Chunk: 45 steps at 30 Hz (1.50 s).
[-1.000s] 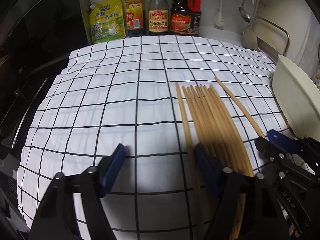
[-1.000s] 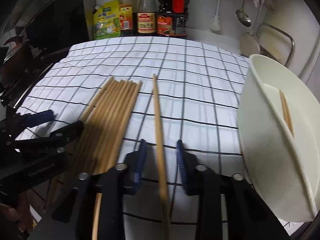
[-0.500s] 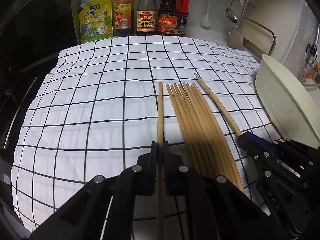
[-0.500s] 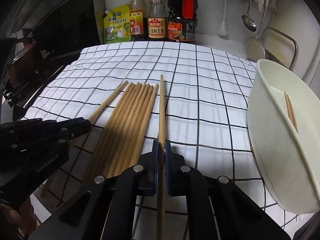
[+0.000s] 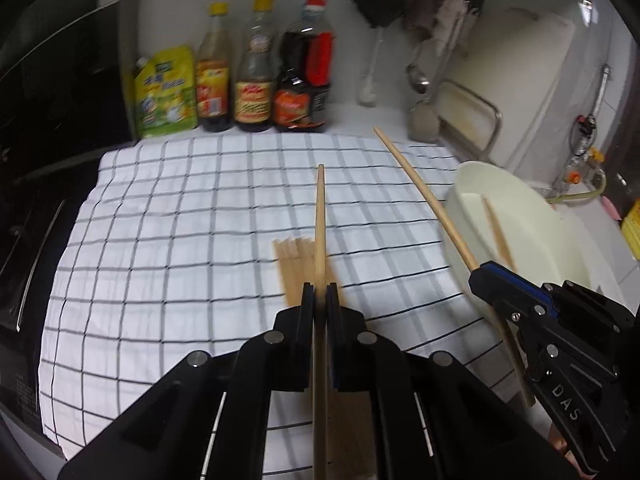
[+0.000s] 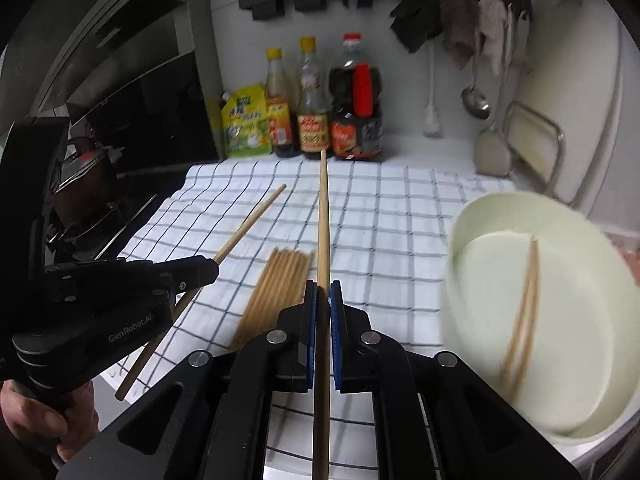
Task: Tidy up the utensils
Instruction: 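Carry both chopsticks into the white basin and open both tools, then withdraw both open tools from the basin back to the chopstick bundle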
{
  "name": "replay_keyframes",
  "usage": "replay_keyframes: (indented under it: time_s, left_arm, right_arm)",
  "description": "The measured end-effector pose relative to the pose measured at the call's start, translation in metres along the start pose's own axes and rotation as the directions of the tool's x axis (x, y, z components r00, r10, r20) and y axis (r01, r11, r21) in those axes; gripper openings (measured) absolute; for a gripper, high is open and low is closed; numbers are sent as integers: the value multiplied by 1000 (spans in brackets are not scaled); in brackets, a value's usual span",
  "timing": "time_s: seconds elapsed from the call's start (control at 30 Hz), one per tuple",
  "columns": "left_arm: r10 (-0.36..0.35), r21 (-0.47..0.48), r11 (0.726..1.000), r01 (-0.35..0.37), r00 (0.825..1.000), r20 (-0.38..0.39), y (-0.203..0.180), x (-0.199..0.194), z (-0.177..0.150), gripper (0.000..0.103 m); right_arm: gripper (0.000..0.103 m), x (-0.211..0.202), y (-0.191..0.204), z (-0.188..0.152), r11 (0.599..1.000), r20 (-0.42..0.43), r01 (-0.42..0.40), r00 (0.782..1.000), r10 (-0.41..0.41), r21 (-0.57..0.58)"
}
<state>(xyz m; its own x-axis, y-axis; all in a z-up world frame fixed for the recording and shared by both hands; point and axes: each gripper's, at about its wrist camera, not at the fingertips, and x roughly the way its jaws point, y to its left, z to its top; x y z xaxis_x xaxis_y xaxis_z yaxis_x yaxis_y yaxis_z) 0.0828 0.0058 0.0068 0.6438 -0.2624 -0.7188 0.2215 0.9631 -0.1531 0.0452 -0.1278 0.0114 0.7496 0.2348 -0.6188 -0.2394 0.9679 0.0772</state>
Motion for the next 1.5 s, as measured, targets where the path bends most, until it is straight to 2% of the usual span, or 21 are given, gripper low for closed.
replay_keyframes:
  time_s: [0.13,0.23,0.37,0.5,0.73,1.03,1.1,1.13,1.17,1.2,1.23,1.5]
  left_arm:
    - [-79,34,996,79,997,2,-38,6,20,7]
    - [-126,68,990,125,992,7,-71,14,36,7]
    - [-173,152,974,168,985,19,-123,21,54,7]
    - [-212,203,957,207,977,4,-167,35,65,7]
    - [-240,254,936,245,970,-51,-214,72,68,7]
    - [-198,269,937,223,973,-117,-227,103,59,8]
    - [-186,266,941,209,976,-110,-225,103,59,15]
    - [-180,261,944,201,978,-103,-223,102,60,27]
    - [-173,254,948,192,980,-94,-221,101,60,47]
    - [-172,248,950,188,982,-83,-219,99,62,55]
    - [-172,241,953,183,983,-65,-216,96,63,63]
    - [-157,202,965,164,986,-48,-194,82,67,64]
  right_arm:
    - [6,-26,-41,7,997,50,52,997,-55,59]
    - [6,-40,-86,4,981,68,98,992,-110,168]
    - [6,-50,-143,-6,943,48,164,981,-186,288]
    - [6,-55,-180,-14,915,30,187,977,-211,358]
    - [6,-47,-211,-27,886,-2,195,977,-215,421]
    - [7,-28,-223,-39,868,-60,203,978,-198,453]
    - [8,-28,-223,-39,866,-63,214,976,-208,452]
    - [10,-28,-223,-38,866,-64,218,975,-212,450]
    - [18,-29,-222,-38,866,-63,221,974,-216,449]
    - [22,-30,-223,-38,866,-60,223,974,-220,449]
    - [22,-32,-222,-37,866,-55,226,973,-226,446]
    - [22,-41,-215,-31,873,-28,222,972,-234,434]
